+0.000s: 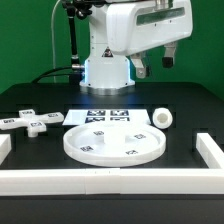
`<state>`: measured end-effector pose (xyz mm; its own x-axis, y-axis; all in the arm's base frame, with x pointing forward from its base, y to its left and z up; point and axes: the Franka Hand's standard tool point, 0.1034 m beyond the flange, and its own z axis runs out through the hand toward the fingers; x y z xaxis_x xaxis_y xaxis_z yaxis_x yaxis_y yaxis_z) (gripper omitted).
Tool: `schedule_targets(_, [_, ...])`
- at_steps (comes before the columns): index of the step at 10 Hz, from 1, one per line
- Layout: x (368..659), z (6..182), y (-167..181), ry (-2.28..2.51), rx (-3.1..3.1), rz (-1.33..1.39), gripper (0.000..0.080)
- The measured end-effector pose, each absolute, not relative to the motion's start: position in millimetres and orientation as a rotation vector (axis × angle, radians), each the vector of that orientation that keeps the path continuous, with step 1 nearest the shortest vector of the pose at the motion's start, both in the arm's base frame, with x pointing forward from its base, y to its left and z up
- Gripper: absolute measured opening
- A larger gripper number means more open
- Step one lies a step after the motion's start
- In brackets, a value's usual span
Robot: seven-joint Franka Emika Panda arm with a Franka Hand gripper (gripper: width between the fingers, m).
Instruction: Assemble round table
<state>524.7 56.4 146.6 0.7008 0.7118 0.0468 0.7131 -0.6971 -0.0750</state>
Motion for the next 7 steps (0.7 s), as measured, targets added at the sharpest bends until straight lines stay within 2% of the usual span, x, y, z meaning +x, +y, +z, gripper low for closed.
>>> schedule_targets(5, [524, 144.6, 54, -1.185, -2.815, -0.016, 0.0649])
schedule_targets(7, [523, 125.1, 30, -1.395, -2.743, -0.044, 0.0649])
